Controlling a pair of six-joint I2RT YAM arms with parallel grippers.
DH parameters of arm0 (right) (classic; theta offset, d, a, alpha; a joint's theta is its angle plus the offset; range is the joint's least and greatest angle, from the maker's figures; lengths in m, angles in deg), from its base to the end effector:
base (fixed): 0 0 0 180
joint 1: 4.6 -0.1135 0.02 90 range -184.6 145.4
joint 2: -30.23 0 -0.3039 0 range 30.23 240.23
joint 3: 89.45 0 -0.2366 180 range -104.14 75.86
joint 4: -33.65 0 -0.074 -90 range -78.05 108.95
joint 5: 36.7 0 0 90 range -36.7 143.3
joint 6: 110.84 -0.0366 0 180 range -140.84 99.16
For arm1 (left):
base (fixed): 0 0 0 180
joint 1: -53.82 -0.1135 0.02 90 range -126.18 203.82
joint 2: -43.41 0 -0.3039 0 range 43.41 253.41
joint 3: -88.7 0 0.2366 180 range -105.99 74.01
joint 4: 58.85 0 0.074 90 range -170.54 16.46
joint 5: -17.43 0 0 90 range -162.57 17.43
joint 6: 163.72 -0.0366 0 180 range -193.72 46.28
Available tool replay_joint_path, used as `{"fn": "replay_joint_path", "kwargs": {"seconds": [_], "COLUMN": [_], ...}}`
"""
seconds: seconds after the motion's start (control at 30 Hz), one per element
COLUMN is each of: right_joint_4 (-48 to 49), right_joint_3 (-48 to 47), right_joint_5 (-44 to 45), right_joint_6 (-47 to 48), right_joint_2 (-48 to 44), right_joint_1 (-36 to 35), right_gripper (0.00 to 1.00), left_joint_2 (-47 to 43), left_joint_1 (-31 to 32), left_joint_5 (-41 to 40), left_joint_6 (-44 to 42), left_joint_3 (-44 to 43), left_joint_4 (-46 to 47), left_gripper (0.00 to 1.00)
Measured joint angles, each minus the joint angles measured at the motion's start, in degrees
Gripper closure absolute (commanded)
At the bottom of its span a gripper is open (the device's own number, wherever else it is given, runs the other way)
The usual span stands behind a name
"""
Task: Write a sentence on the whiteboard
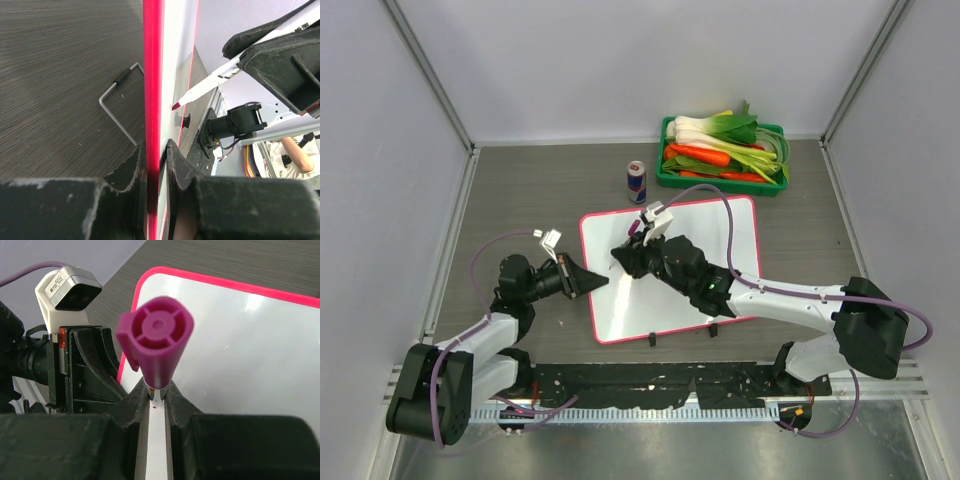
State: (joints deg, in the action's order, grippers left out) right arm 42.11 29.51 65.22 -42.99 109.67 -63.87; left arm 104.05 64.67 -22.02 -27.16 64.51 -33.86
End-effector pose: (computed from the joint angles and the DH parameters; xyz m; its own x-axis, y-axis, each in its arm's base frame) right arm 0.1582 0.2514 0.3186 -0.3596 0.1170 -0.9257 -0.6494 0.6810 0.3384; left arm 0.1485 -0.0572 0.2185 -0.7607 -0.3240 -0.5625 0.4516 0.3583 -0.8171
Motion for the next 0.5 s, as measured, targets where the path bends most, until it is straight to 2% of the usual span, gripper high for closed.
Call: {"fn": "replay_joint_path", "kwargs": {"seconds": [0.5], "right_joint_4": [0.3], "right_joint_3": [-2.3], "right_joint_5": [3.6], "right_joint_6": [2.1], "right_joint_2": [1.0], "right_joint_1": [0.0], "right_gripper": [0.99], "left_joint_2": [0.2], "left_joint_1": [0.3], "left_joint_5": [-0.2], "left_joint_6": [0.0], "left_joint_3": [0.0], "left_joint_4": [0.4], "left_gripper": [1.00]}}
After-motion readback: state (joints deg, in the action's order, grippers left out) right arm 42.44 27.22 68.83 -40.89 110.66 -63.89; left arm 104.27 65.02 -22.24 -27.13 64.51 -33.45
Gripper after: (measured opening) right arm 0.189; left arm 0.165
